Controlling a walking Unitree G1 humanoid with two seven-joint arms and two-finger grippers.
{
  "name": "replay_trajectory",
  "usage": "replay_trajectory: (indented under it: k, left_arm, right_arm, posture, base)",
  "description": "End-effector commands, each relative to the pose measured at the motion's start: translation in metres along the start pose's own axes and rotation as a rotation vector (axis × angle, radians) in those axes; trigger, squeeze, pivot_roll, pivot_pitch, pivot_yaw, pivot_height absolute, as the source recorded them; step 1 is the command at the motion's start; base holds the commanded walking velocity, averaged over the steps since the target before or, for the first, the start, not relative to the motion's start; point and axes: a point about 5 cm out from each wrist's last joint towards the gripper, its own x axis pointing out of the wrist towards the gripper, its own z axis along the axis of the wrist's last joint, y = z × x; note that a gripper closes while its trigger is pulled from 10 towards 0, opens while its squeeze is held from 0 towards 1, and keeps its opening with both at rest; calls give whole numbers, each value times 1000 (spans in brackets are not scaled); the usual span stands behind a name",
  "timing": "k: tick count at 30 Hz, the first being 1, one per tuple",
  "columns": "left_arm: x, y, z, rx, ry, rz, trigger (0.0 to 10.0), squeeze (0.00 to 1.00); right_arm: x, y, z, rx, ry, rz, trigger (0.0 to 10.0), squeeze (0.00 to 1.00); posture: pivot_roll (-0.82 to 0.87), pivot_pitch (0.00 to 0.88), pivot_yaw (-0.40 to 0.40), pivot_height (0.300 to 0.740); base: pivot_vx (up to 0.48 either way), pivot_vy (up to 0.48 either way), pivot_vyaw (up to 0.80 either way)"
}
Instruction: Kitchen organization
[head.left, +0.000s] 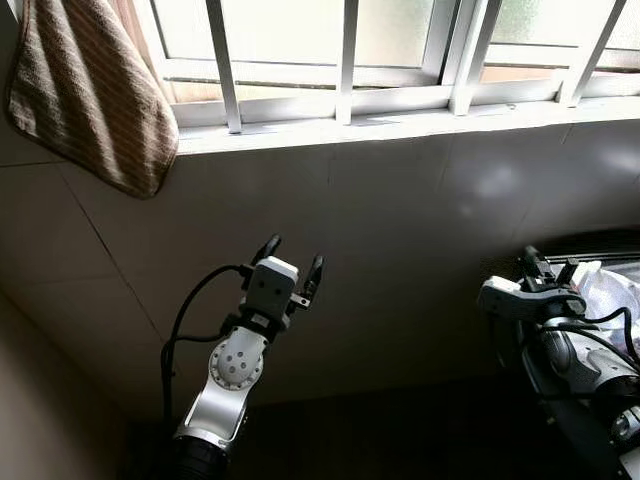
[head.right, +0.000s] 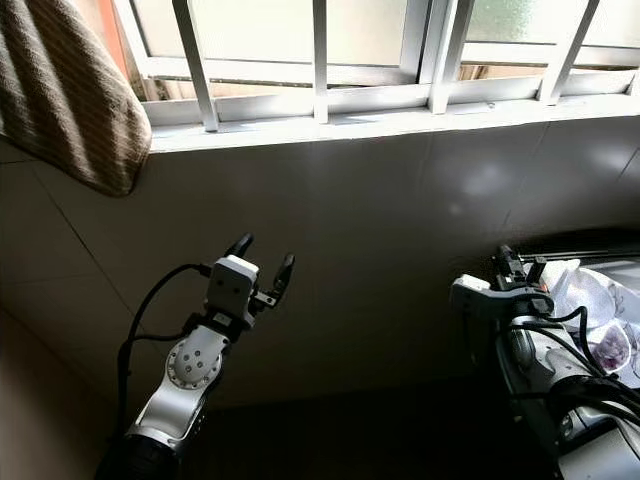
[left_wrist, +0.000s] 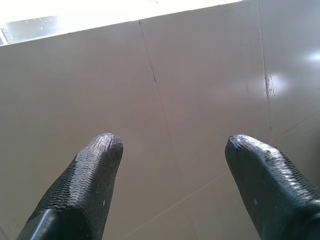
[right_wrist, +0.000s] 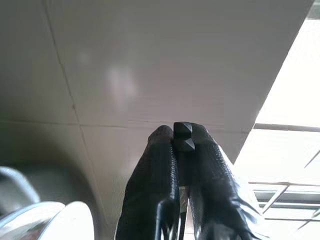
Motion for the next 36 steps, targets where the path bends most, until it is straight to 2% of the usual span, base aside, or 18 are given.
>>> replay_trajectory:
  k: [1,6,10,13,17,21,22,24,25,26,27,28,29,33,36]
  left_arm:
    - [0,1,-2,5,6,0,10000,0]
    - [1,0,-2,6,5,-3,10000,0]
    - [1,1,-2,7,3,-2,10000,0]
    - [2,1,-2,7,3,-3,10000,0]
    - [2,1,-2,8,3,-4,10000,0]
    - [2,1,-3,8,3,-1,10000,0]
    - [2,1,-3,7,5,-2,10000,0]
    - [2,1,-4,7,6,-2,10000,0]
    - [2,1,-4,7,7,-4,10000,0]
    - [1,1,-4,6,8,-4,10000,0]
    - [1,1,-4,6,8,-4,10000,0]
    - [1,0,-4,6,8,-6,10000,0]
    - [1,0,-4,7,9,-7,10000,0]
    - [1,0,-5,6,9,-11,10000,0]
    - [2,0,-5,7,10,-14,10000,0]
  right_arm:
    - [7,-12,3,11,-18,-30,0,0]
    - [13,-28,21,76,-81,-79,0,0]
    - [12,-50,58,124,-186,-140,0,0]
    - [11,-57,74,150,-218,-151,0,0]
    - [11,-58,81,170,-228,-148,0,8]
    - [3,-56,96,257,-215,-99,0,16]
    - [-1,-52,100,318,-188,-67,0,8]
    - [-2,-51,102,342,-176,-55,0,8]
    - [-4,-47,104,411,-149,-21,0,0]
    - [-6,-41,107,544,-104,36,0,0]
    - [-6,-41,107,544,-104,36,0,0]
    - [-11,-34,114,878,-3,127,0,0]
    - [-12,-37,118,965,3,121,0,0]
    - [-12,-43,124,1097,-13,144,0,0]
    - [-13,-41,128,1145,-15,189,0,0]
  posture:
    - [4,0,18,740]
    - [3,0,19,740]
    - [4,0,20,740]
    - [4,0,21,740]
    - [6,0,19,740]
    - [8,0,13,740]
    - [8,0,13,740]
    - [8,0,13,740]
    - [9,0,11,740]
    - [10,0,10,740]
    - [10,0,10,740]
    - [11,0,11,740]
    - [11,0,11,740]
    - [6,0,14,740]
    - [6,0,14,740]
  base:
    - [0,0,0]
    - [0,0,0]
    - [0,0,200]
    - [0,0,800]
    - [0,0,800]
    - [0,0,800]
    - [0,0,800]
    - [0,0,800]
    - [0,0,800]
    - [0,0,800]
    - [0,0,800]
    - [0,0,800]
    - [0,0,800]
    - [0,0,800]
    - [0,0,800]
